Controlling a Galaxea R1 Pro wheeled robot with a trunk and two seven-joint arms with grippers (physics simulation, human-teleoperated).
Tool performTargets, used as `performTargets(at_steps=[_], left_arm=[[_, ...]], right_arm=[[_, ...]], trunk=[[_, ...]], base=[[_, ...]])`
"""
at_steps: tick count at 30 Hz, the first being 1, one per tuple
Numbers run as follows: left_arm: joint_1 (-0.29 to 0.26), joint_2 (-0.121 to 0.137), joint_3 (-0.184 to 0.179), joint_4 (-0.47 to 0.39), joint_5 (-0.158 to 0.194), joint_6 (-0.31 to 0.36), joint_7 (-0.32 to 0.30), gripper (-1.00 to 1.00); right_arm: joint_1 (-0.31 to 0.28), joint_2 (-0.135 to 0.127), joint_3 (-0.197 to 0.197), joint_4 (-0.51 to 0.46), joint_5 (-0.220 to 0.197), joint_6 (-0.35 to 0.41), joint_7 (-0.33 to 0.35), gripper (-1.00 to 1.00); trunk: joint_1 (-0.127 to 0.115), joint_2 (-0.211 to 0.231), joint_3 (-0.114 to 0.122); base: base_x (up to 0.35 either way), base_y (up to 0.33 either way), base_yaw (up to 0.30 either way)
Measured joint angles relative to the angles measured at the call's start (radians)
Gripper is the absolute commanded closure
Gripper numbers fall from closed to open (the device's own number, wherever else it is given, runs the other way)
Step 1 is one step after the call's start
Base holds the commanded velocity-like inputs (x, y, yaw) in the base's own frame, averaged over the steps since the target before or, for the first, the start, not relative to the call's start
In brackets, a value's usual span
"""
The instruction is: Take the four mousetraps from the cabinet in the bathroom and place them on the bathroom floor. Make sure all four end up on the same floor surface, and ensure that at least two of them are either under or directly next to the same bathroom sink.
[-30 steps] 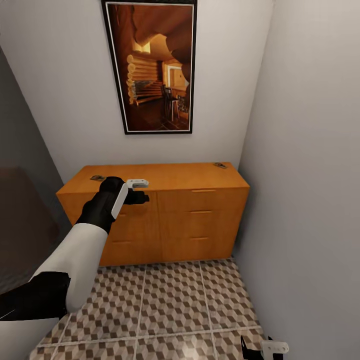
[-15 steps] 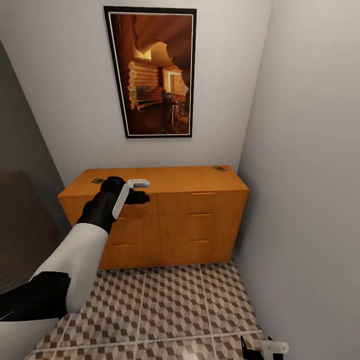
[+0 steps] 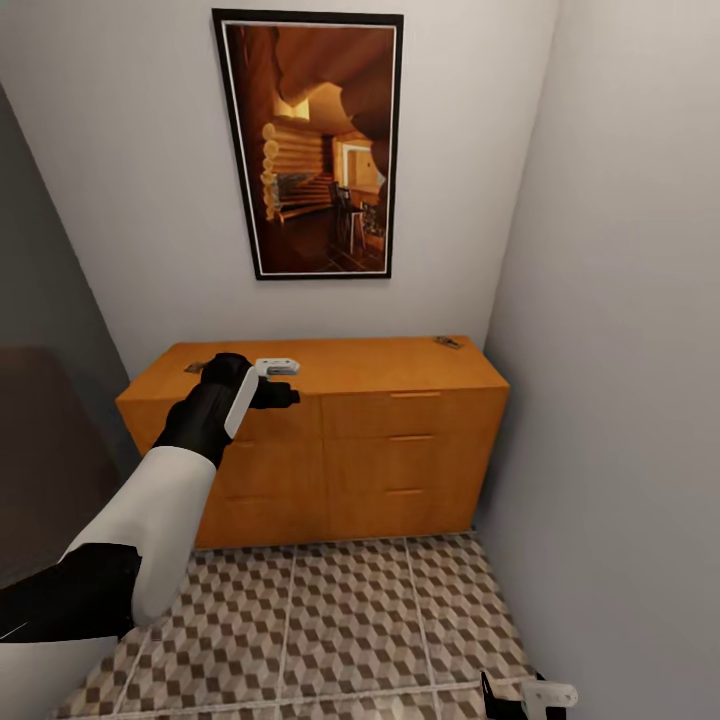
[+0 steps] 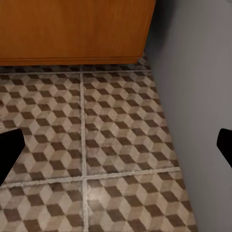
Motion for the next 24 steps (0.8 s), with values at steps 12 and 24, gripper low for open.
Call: performTargets(at_steps=[12,24], left_arm=[[0.000,0.000,0.000,0.000,0.000,0.000,0.000,-1.00],[0.000,0.000,0.000,0.000,0.000,0.000,0.000,-1.00]], right_arm=[[0.000,0.000,0.000,0.000,0.000,0.000,0.000,-1.00],[0.000,0.000,0.000,0.000,0.000,0.000,0.000,-1.00]], trunk=[[0.000,0.000,0.000],[0.000,0.000,0.000]], base=[[0.248,0.191,0.000],[0.225,0.172,0.000]])
